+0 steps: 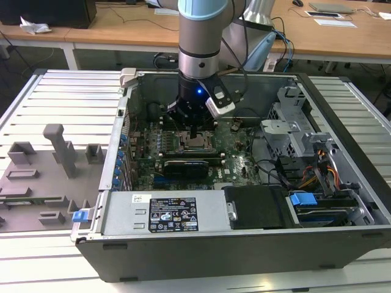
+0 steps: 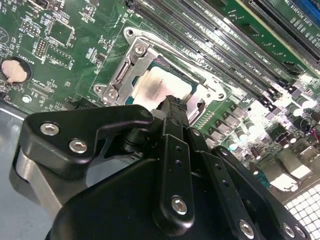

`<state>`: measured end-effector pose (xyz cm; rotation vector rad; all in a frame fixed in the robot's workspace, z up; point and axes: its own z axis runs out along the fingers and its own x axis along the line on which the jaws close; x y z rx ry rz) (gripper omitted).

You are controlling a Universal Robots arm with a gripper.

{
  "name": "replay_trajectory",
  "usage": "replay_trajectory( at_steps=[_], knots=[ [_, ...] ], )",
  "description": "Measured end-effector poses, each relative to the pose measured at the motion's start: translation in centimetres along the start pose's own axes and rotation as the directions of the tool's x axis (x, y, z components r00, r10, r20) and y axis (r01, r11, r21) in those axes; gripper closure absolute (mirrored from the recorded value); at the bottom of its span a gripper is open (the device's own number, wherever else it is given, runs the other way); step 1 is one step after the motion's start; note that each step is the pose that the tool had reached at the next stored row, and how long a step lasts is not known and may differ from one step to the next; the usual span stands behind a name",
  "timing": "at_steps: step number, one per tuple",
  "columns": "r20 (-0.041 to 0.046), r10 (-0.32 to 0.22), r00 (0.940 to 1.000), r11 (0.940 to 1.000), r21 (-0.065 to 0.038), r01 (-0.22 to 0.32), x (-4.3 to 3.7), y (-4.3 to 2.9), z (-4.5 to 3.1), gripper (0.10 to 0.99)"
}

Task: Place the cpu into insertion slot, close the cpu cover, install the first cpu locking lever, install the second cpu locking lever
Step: 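Close the cpu cover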

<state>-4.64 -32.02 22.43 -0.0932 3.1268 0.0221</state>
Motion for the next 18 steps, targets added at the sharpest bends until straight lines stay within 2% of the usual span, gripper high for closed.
replay_trajectory(
  at_steps=[10,18],
  knots=[
    [-0.0002,-0.004,1.0,1.0,0.0,0.004,0.18,0.0,0.33,0.98],
    [-0.0012,-0.073,0.9973,0.9973,-0.001,0.073,0.7,-0.02,0.61,0.98]
  ],
)
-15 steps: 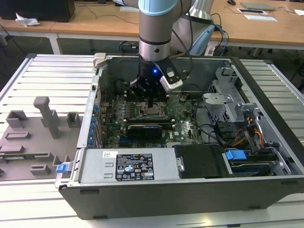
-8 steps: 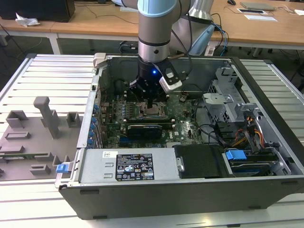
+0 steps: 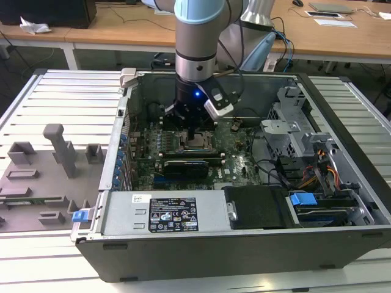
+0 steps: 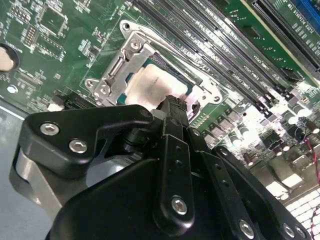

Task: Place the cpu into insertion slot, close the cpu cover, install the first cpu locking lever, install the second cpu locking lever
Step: 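Close the cpu cover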

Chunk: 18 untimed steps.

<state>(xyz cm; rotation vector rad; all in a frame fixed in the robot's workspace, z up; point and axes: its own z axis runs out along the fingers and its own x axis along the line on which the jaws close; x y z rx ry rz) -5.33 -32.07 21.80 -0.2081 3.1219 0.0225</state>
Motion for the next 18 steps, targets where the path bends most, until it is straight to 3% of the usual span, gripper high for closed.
replay_trajectory(
  at_steps=[7,18],
  knots=[
    [-0.0004,-0.036,0.9994,0.9994,-0.001,0.036,0.97,0.12,0.6,0.98],
    [-0.0009,-0.061,0.9982,0.9982,-0.001,0.06,1.14,0.13,1.21,0.98]
  ],
)
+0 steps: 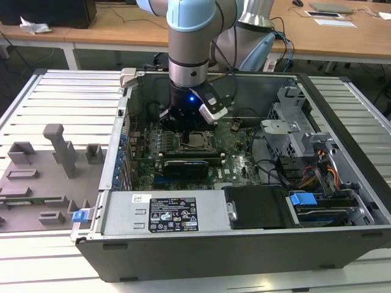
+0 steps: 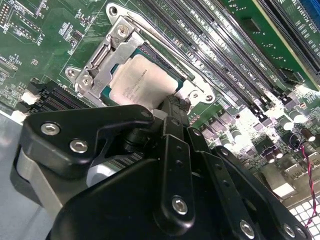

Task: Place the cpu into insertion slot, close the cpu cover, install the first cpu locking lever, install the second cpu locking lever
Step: 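Close the cpu cover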

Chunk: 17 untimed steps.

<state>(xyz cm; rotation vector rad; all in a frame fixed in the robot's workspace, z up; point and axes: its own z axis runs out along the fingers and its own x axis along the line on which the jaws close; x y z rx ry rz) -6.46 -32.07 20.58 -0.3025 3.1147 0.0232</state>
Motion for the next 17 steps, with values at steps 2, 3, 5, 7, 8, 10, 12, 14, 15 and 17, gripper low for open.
replay_trajectory(
  at_steps=[2,3,5,7,8,10,12,14,15,17],
  knots=[
    [0.0006,0.0,1.0,1.0,-0.001,0.0,-0.1,-0.01,0.03,0.98],
    [0.0003,0.0,1.0,1.0,0.0,0.0,-0.16,-0.03,0.02,0.98],
    [0.0003,0.0,1.0,1.0,0.0,0.0,-0.19,-0.04,0.0,0.98],
    [0.0004,0.0,1.0,1.0,0.0,0.0,-0.21,-0.03,-0.18,0.98],
    [0.0002,0.0,1.0,1.0,0.0,0.0,-0.21,-0.02,-0.4,0.98],
    [0.0002,0.0,1.0,1.0,0.0,0.0,-0.21,0.0,-0.48,0.98],
    [0.0002,0.0,1.0,1.0,0.0,0.0,-0.22,0.01,-0.52,0.98],
    [0.0001,0.0,1.0,1.0,0.0,0.0,-0.25,-0.01,-0.7,0.98],
    [0.0002,0.0,1.0,1.0,0.0,0.0,-0.27,0.0,-0.84,0.98],
    [0.0001,0.0,1.0,1.0,0.0,0.0,-0.3,0.0,-1.14,0.98]
  ],
)
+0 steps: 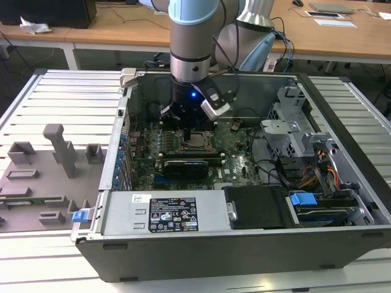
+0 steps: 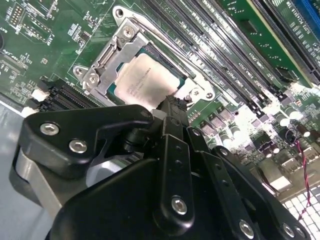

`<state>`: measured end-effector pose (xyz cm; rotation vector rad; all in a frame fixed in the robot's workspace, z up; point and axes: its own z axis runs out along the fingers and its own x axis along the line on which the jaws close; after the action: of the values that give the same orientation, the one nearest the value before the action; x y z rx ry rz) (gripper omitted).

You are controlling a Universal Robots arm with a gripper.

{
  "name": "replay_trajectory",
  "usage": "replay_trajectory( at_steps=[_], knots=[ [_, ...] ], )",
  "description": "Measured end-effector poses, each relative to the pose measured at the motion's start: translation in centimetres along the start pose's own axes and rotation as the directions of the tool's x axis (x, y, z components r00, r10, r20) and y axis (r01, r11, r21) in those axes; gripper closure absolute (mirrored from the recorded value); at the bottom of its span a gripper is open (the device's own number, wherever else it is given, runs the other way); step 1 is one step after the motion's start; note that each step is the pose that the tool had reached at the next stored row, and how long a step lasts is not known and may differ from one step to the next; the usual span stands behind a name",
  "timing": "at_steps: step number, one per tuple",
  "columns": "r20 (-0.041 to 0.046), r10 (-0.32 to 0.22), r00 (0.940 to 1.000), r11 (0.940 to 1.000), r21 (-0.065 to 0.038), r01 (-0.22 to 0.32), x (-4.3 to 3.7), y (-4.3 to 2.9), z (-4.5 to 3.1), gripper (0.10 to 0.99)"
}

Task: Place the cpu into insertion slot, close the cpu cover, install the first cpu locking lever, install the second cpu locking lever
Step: 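Close the cpu cover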

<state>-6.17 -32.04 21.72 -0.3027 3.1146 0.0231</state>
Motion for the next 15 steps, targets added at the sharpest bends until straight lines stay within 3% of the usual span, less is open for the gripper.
replay_trajectory(
  at_steps=[10,15],
  knots=[
    [-0.0036,-0.002,1.0,1.0,-0.001,0.002,-1.85,-0.37,-0.01,0.98],
    [-0.0041,-0.009,0.9999,1.0,-0.001,0.009,-2.21,-0.44,0.0,0.98]
  ],
)
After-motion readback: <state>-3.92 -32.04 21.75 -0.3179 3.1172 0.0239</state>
